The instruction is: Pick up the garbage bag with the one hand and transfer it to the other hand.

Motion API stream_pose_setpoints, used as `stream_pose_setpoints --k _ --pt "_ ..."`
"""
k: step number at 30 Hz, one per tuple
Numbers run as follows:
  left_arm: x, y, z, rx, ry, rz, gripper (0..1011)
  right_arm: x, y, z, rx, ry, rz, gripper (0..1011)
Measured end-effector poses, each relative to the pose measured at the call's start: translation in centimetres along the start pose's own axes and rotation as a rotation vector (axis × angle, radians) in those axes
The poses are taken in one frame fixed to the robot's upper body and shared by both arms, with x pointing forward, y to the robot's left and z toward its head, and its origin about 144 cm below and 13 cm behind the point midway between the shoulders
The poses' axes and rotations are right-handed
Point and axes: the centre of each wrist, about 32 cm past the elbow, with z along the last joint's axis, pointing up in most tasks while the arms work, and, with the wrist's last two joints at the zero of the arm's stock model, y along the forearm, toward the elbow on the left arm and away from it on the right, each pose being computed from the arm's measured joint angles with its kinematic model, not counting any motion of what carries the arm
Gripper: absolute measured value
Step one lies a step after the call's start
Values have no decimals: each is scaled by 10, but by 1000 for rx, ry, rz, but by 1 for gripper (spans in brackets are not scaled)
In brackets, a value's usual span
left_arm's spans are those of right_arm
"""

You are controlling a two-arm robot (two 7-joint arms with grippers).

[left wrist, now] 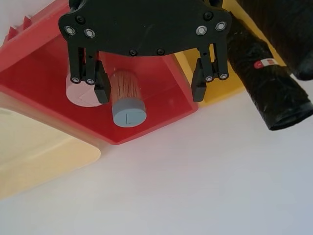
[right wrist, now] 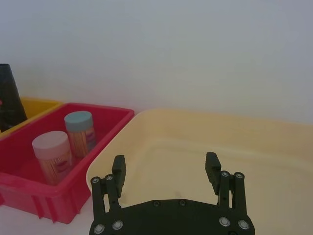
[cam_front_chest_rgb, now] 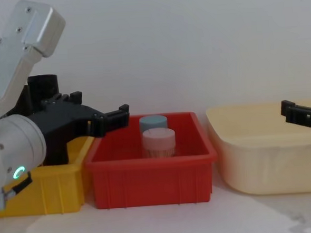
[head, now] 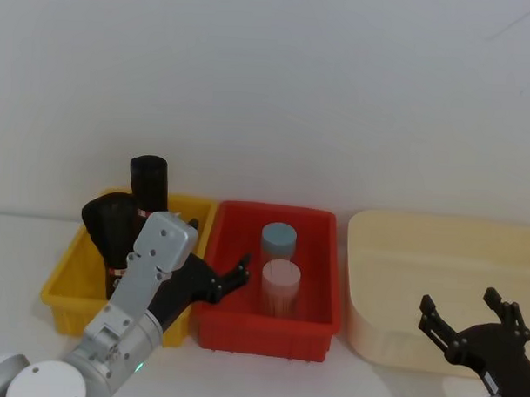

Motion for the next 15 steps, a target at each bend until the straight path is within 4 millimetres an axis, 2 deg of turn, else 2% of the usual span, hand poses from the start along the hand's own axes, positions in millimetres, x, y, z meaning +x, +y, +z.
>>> stream_pose_setpoints --k 7,14,15 --pt "1 -8 13 -9 6 -24 1001 2 3 4 7 17 5 1002" --pt "15 -14 46 -31 19 -46 1001 -1 18 25 35 60 30 1002" --pt "15 -14 46 -31 19 -46 1001 -2 21 28 40 64 35 1002"
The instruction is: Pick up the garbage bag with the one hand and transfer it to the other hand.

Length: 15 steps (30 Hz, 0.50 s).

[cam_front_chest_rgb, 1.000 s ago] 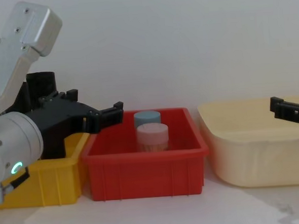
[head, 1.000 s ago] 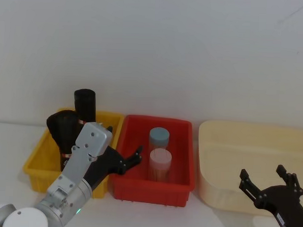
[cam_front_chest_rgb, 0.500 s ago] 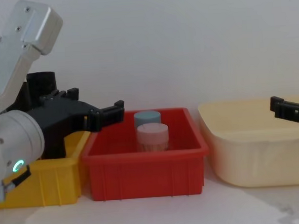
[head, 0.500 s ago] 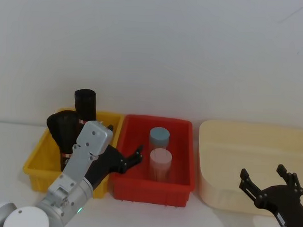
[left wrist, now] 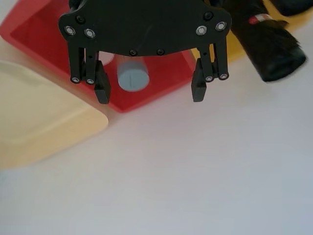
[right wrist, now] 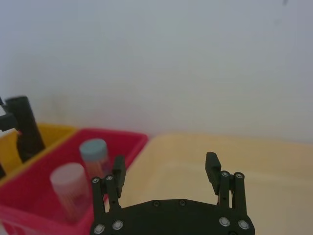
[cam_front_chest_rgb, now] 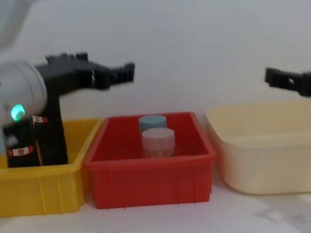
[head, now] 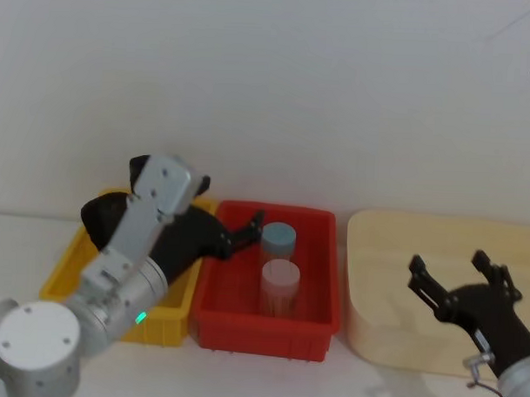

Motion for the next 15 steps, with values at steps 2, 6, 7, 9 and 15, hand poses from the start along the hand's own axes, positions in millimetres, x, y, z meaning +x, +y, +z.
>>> stream_pose_setpoints --k 2,6,7,9,15 --pt "8 2 10 0 3 -4 1001 -3 7 7 5 12 17 1002" --pt "29 10 29 -2 11 -2 1001 -11 22 20 14 26 54 1002" --pt "33 13 33 -3 11 1 1001 -14 25 23 16 28 63 1002" --pt "44 20 39 4 17 5 1001 -19 34 29 15 34 87 1002" --pt "69 42 48 27 35 25 1001 -38 61 43 -9 47 155 1001"
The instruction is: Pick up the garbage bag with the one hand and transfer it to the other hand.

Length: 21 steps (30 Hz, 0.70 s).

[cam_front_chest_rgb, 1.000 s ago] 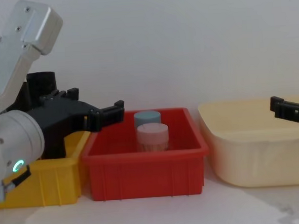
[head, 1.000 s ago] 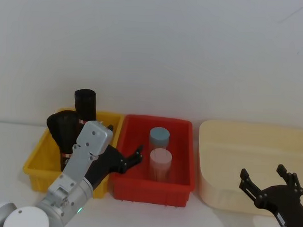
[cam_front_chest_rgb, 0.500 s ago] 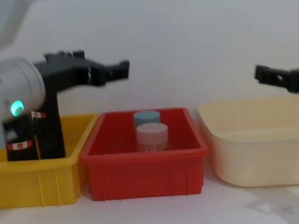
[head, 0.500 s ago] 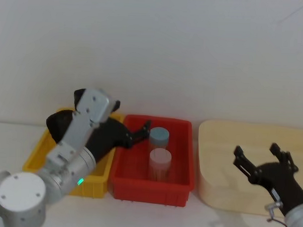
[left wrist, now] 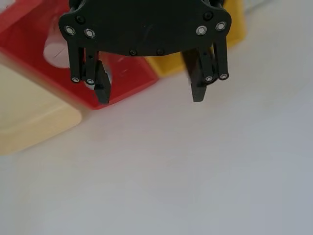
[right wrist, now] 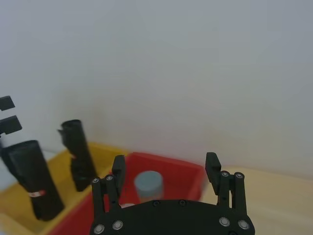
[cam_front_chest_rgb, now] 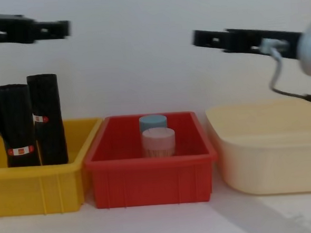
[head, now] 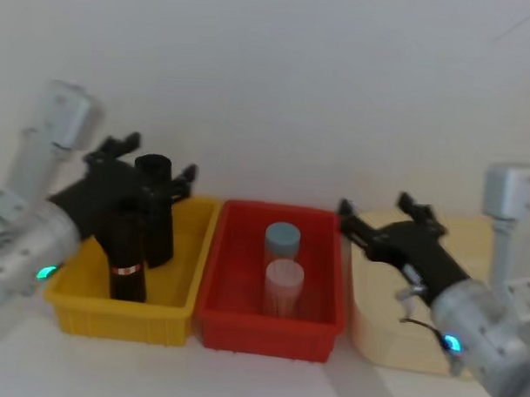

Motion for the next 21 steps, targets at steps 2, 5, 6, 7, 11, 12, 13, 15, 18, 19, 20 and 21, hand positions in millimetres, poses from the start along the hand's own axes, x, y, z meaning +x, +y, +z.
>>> stream_pose_setpoints --k 2,5,6,7,11,12,13,15,18,19,20,21 --pt "12 11 2 15 8 12 1001 -6 11 4 -11 4 24 1002" --pt "26 26 1 37 22 33 1001 -12 21 6 -30 4 43 1002" --pt "30 29 1 42 30 38 1001 -16 28 8 -41 4 58 1002" --pt "37 37 -1 55 40 49 1001 -18 30 8 -46 3 62 1002" --pt "51 54 -8 78 70 71 1001 -26 42 9 -75 0 86 1001" --pt "53 56 -9 80 76 71 1001 -30 46 9 -87 -1 94 1002" --pt "55 58 -10 85 81 73 1001 -31 47 8 -93 -1 97 1002" --pt "61 65 -15 99 99 78 1001 -35 51 8 -109 -3 104 1002" --pt "66 72 -22 112 119 75 1001 -37 54 7 -124 -5 108 1001" --pt "67 73 -23 114 123 73 1001 -39 55 6 -133 -7 109 1002" --pt "69 75 -26 117 131 67 1001 -40 56 6 -138 -7 108 1001" --pt "70 76 -27 117 135 64 1001 -41 56 5 -145 -10 107 1001"
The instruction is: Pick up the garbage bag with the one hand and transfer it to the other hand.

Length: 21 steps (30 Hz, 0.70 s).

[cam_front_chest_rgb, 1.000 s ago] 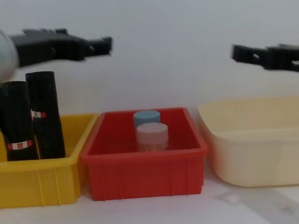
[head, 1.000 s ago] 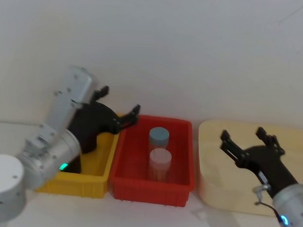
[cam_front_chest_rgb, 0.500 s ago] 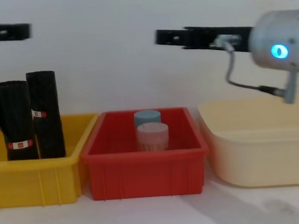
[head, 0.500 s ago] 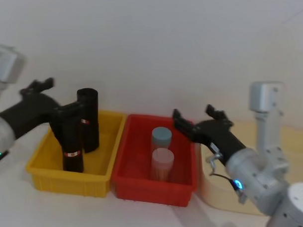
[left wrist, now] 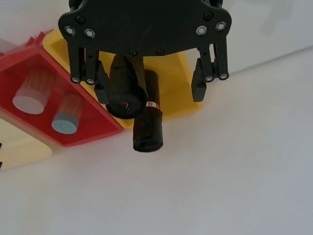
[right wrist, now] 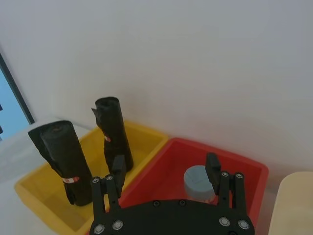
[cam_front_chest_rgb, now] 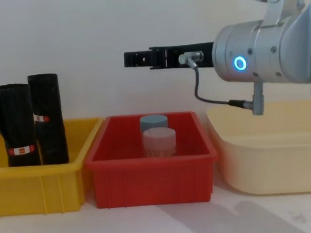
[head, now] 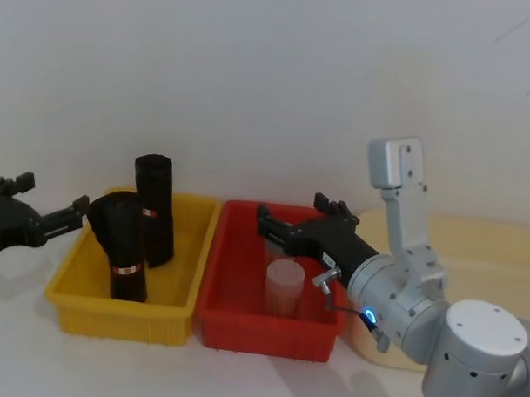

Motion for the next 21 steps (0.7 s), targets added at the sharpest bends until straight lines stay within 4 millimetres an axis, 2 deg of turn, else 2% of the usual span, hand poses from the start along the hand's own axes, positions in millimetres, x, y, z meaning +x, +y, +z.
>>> stream_pose_setpoints --k 21 --pt "16 -9 -34 26 72 -94 1001 -6 2 0 -45 -4 12 1002"
